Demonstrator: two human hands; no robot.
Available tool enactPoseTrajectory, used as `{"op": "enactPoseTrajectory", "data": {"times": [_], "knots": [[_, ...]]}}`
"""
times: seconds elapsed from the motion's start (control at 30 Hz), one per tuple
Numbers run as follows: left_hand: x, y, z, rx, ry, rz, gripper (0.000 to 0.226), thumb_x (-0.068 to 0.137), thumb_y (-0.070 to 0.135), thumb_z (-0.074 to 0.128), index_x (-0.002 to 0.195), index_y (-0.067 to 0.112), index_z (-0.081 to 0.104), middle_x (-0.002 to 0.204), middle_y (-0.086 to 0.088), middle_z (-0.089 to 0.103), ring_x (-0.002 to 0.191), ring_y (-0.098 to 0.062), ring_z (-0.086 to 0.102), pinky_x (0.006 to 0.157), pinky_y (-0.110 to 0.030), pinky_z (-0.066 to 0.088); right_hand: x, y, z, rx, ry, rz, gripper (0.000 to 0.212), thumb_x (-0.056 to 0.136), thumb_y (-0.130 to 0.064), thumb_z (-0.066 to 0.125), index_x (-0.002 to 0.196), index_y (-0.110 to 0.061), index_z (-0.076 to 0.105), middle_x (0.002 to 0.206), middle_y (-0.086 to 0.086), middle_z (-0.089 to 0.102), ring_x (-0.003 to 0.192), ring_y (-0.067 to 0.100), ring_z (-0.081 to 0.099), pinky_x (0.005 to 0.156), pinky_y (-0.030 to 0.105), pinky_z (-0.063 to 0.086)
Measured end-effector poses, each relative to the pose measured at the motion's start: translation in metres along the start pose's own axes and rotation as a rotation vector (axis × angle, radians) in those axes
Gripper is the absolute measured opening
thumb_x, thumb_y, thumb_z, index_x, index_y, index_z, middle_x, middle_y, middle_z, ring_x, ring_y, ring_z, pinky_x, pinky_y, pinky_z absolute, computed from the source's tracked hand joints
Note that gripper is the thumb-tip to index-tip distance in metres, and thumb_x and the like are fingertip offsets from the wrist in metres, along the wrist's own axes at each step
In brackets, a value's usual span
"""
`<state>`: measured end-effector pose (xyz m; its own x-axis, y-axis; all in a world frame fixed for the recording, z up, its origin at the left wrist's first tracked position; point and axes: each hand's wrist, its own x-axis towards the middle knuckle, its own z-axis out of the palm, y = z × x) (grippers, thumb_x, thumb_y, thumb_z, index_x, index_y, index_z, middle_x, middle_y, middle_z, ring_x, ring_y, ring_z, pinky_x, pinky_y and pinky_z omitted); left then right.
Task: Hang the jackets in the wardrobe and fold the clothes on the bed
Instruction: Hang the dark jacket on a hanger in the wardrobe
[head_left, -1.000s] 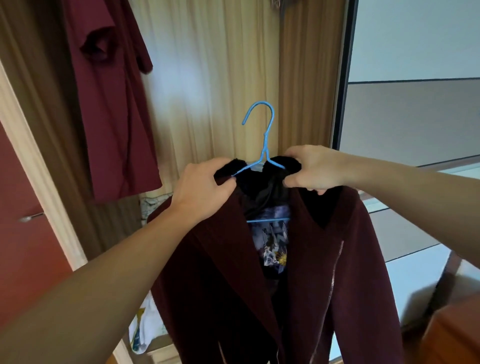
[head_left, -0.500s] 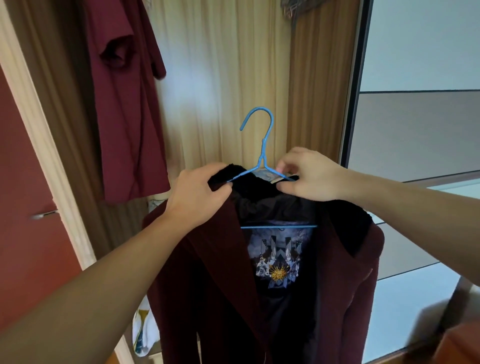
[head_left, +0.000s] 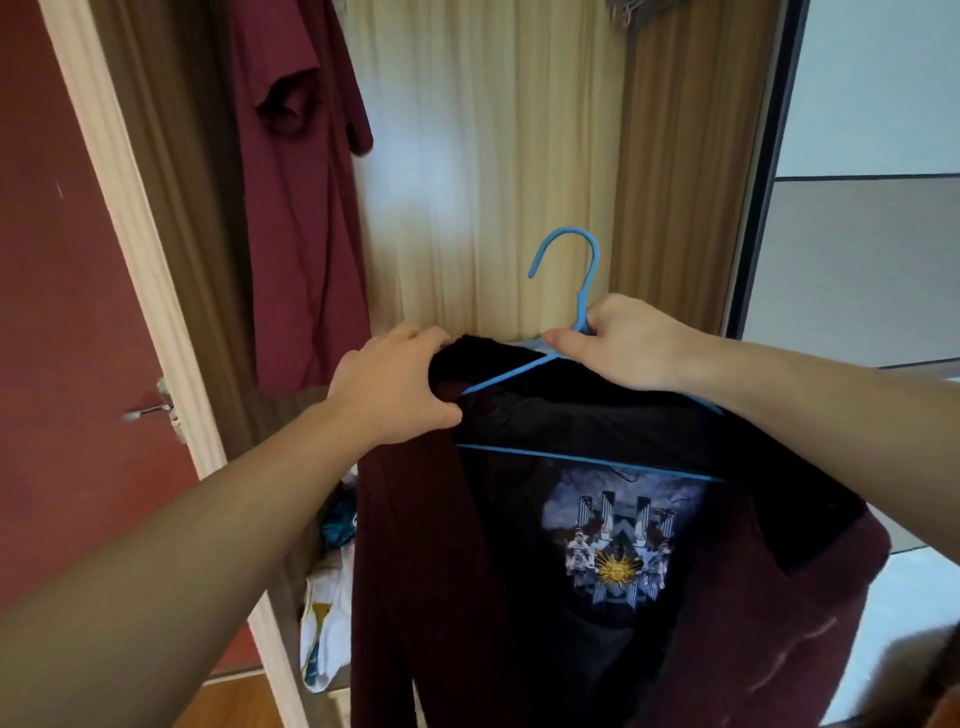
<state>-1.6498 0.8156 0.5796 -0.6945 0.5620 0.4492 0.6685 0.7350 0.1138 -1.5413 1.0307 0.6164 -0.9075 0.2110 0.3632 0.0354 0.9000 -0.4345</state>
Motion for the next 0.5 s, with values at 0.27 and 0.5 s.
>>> {"op": "enactPoseTrajectory", "data": {"times": [0.27,0.5], "knots": [[0.021,-0.014,-0.013,-0.005,0.169,-0.073,0.042,0.074,0.026,0.064,0.115,0.035,0.065,0.111,0.0,0.068,0.098,-0.031,0.064,0.07,-0.03,0.045,-0.006,-0.004,-0.002,0.008,-0.122,0.068,0.048,0.099,-0.039,0.046,0.06,-0.013,0.039,0.041,0.0,0.038,0.031,0.012,0.036,0.034,0.018,0.032],[0.015,-0.017,0.018,0.087,0.203,0.02,0.037,0.085,0.024,0.056,0.119,0.036,0.061,0.112,-0.001,0.064,0.099,-0.032,0.061,0.075,-0.039,0.048,-0.015,-0.012,-0.008,0.171,-0.094,0.199,0.036,0.098,-0.034,0.045,0.069,-0.013,0.04,0.052,0.006,0.035,0.039,0.018,0.031,0.043,0.028,0.028]]}}
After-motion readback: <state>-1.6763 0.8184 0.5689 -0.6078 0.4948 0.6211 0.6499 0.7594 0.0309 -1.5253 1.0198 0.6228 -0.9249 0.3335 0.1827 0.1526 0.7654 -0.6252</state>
